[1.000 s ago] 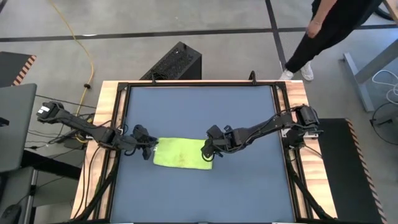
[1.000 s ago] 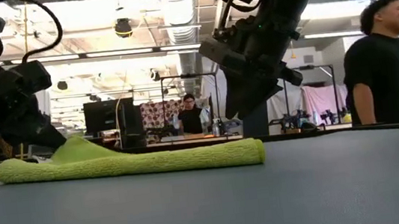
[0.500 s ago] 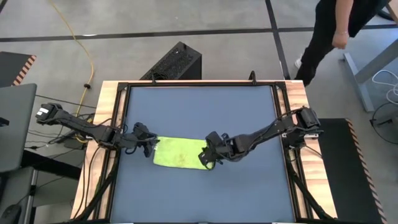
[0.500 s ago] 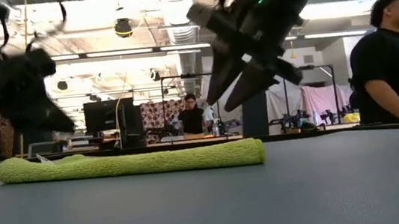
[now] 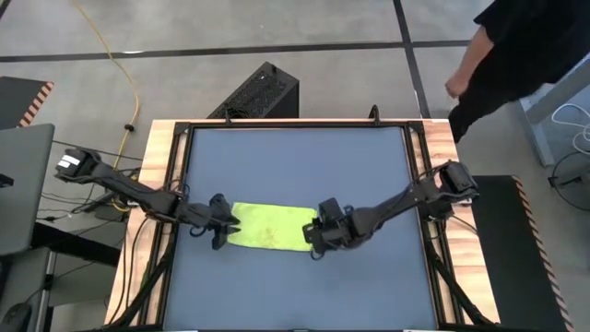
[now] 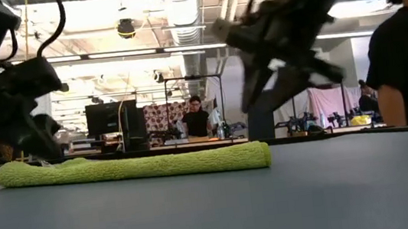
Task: Roll towel
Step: Roll the green towel
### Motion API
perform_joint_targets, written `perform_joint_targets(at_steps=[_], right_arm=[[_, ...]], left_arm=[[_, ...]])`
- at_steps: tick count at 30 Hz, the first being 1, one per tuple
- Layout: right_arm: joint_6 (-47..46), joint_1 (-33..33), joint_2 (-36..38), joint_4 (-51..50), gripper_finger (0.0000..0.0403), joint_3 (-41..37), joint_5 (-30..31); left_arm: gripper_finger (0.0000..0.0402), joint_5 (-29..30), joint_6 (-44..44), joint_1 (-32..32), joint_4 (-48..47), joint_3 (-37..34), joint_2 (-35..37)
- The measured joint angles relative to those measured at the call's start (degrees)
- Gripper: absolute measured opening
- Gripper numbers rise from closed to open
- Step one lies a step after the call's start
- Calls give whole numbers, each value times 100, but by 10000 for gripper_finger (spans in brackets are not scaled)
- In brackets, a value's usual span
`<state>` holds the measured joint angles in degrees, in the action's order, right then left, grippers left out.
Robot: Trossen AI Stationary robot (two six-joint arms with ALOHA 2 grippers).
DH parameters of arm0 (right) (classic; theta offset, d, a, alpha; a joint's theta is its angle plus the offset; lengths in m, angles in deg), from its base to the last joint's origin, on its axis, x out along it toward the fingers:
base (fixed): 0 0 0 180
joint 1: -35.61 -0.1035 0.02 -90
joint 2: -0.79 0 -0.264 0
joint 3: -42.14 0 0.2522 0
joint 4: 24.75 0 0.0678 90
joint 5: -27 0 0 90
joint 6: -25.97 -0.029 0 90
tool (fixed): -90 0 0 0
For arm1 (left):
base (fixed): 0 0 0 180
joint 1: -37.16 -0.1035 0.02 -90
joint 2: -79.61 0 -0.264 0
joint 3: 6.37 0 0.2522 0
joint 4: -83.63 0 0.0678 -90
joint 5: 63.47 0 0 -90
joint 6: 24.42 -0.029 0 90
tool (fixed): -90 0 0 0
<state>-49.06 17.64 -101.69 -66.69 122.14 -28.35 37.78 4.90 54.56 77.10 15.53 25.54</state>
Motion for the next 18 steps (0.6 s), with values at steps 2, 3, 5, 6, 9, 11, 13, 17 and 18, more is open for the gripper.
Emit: perform_joint_targets(at_steps=[2, 3, 5, 6, 9, 11, 13, 17, 18], right_arm=[[788, 220, 0, 437, 178, 0, -171], [1197, 328, -1, 683, 177, 0, -297], [1845, 555, 0, 1017, 176, 0, -654], [2095, 667, -3, 1091, 175, 2, -815], [2545, 961, -104, 1072, 172, 2, -1031], [2871, 1120, -127, 1015, 171, -9, -1094], [3153, 1243, -201, 1158, 171, 16, -1178], [3587, 1357, -468, 1157, 170, 0, -1650], [3650, 1352, -548, 1160, 170, 0, -1767]], left_arm=[[140, -272, -39, 1, -62, 0, -128], [140, -349, -29, 2, -73, 5, -156], [139, -337, -41, 3, -259, 125, -137], [139, -281, -109, 3, -386, 230, -92], [139, -57, -346, 3, -999, 680, 95], [139, -38, -350, 63, -1294, 1009, 172], [139, -134, -260, 274, -1327, 1144, 185], [139, -45, -50, 724, -1643, 1124, -94], [139, 39, 65, 790, -1720, 1121, -158]])
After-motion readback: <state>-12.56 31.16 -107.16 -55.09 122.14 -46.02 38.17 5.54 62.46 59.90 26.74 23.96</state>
